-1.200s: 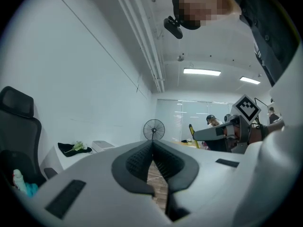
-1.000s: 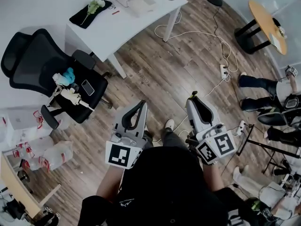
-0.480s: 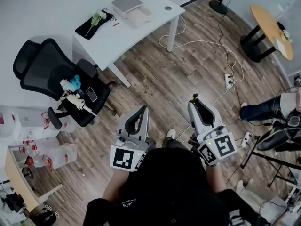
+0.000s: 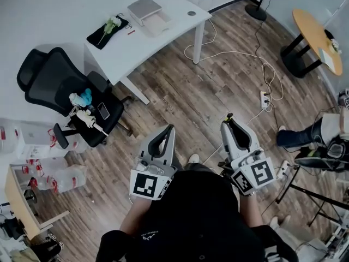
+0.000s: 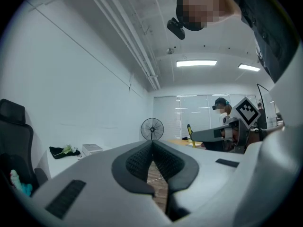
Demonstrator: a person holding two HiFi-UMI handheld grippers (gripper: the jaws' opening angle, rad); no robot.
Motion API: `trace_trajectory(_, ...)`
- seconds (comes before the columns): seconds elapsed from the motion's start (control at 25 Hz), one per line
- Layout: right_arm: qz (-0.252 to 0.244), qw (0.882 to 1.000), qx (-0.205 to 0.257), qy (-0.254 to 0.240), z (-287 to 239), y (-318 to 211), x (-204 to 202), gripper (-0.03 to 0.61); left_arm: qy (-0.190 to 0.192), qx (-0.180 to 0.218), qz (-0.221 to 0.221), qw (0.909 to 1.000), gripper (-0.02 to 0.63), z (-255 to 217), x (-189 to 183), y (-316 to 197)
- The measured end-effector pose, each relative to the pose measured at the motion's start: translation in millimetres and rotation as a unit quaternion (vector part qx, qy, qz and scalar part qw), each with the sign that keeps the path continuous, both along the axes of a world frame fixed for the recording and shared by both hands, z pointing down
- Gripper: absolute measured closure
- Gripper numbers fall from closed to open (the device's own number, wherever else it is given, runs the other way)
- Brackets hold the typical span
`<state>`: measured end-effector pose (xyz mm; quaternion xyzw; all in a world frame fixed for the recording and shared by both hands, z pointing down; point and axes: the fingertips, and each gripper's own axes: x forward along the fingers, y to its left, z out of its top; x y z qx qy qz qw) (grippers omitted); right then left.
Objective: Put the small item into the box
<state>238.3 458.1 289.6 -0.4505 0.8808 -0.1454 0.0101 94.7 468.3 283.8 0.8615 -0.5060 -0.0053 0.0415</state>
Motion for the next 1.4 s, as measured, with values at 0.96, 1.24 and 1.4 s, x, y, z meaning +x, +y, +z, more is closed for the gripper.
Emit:
trace_trajectory(0.96, 0.138, 0.99, 0.002, 0.025, -3, -204, -18, 0.511, 0.059, 0.022, 0.145, 0.9874, 0.609, -7, -9, -253)
trace_trajectory(1.24, 0.159, 0.987, 0.008, 0.018, 0, -258, -46, 0.511, 0.058, 0.023, 0.147, 0.9871, 0.609, -1, -48, -311)
trace_trajectory(1.4, 0.154, 0.988, 0.005, 0.019, 5, -280, -60, 0.511, 0.047, 0.019, 0.14, 0.9889, 0.609, 8, -67, -331)
